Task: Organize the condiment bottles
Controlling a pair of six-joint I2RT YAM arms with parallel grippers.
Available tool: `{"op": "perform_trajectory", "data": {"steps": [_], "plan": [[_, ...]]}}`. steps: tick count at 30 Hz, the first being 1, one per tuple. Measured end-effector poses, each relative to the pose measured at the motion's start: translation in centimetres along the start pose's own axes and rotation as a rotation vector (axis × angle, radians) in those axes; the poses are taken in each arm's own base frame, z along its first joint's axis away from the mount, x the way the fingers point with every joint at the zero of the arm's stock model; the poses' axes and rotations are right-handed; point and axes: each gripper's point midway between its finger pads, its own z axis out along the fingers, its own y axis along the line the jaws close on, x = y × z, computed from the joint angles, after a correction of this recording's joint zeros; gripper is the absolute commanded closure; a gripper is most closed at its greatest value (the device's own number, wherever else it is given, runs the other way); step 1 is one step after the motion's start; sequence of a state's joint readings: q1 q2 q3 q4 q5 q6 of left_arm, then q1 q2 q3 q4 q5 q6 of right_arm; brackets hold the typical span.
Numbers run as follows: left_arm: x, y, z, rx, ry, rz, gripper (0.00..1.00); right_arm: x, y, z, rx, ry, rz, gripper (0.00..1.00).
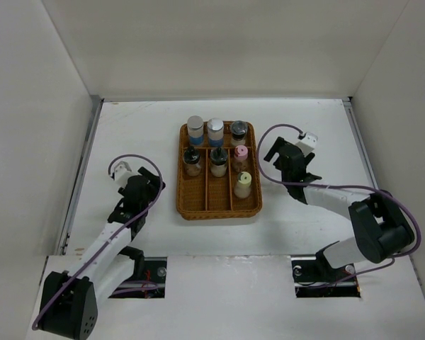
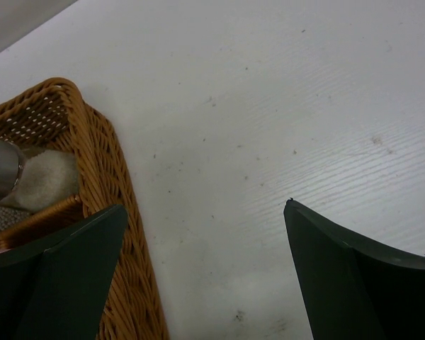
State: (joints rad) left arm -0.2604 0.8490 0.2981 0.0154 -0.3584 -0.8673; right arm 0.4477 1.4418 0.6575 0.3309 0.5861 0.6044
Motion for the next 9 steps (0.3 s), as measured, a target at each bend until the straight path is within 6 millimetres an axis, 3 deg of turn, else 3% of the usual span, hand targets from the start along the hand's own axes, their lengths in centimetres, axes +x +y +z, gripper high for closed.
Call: {"op": "perform_trajectory", "data": {"steps": [9], "plan": [[-1.0, -1.3, -0.4, 0.017, 0.005, -0.008, 0.34, -0.6, 0.1, 0.4, -0.015, -0.014, 0.042, 0.0]]}}
